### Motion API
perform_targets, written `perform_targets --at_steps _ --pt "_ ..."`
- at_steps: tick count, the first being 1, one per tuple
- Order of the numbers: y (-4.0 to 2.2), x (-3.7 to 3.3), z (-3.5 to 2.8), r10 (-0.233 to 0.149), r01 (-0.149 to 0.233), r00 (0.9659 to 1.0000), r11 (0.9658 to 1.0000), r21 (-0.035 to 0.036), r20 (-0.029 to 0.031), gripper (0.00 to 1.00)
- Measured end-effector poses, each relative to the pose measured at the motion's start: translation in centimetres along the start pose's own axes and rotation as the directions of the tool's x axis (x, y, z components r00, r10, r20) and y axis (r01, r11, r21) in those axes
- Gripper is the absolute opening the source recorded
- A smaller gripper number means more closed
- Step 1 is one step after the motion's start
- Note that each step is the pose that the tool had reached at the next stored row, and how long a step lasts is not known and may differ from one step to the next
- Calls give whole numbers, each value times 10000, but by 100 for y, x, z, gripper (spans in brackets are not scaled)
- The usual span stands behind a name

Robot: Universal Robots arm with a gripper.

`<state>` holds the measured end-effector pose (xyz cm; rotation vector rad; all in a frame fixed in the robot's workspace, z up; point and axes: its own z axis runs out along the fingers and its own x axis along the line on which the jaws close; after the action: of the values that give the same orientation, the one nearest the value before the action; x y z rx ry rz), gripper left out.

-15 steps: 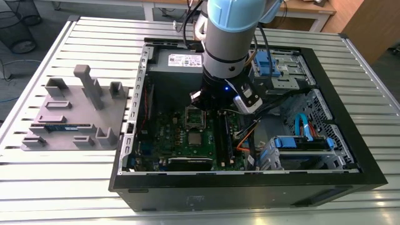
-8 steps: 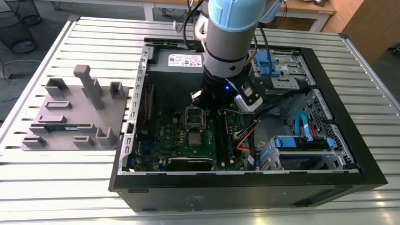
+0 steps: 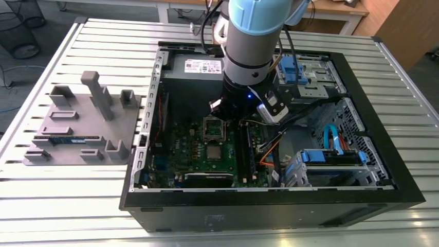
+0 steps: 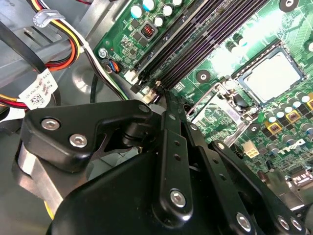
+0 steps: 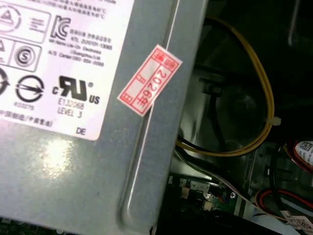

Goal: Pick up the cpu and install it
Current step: 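Close the cpu cover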

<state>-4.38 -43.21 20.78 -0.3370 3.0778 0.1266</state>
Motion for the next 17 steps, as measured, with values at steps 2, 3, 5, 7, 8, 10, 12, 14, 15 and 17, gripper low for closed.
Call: perform_targets --at_steps 2,3,5,7,8,10,12,14,15,17 --pt "1 3 0 -119 119 9999 9999 -12 -4 11" --pt "1 5 0 -167 167 9999 9999 -17 0 11" --pt "1 7 -5 -211 211 9998 9998 -23 13 11" --pt "3 6 -19 -236 237 9997 9997 -30 18 11" --pt "3 6 -28 -240 240 9997 9997 -38 18 11" --pt "4 6 -28 -253 253 9997 9997 -59 24 11" --pt "4 5 -27 -386 386 9993 9992 -67 14 11" --pt "3 6 -22 -645 645 9979 9979 -80 -6 11" --pt "3 6 -20 -797 797 9968 9968 -92 -17 11" --pt "3 6 -16 -1056 1056 9944 9943 -114 -33 11"
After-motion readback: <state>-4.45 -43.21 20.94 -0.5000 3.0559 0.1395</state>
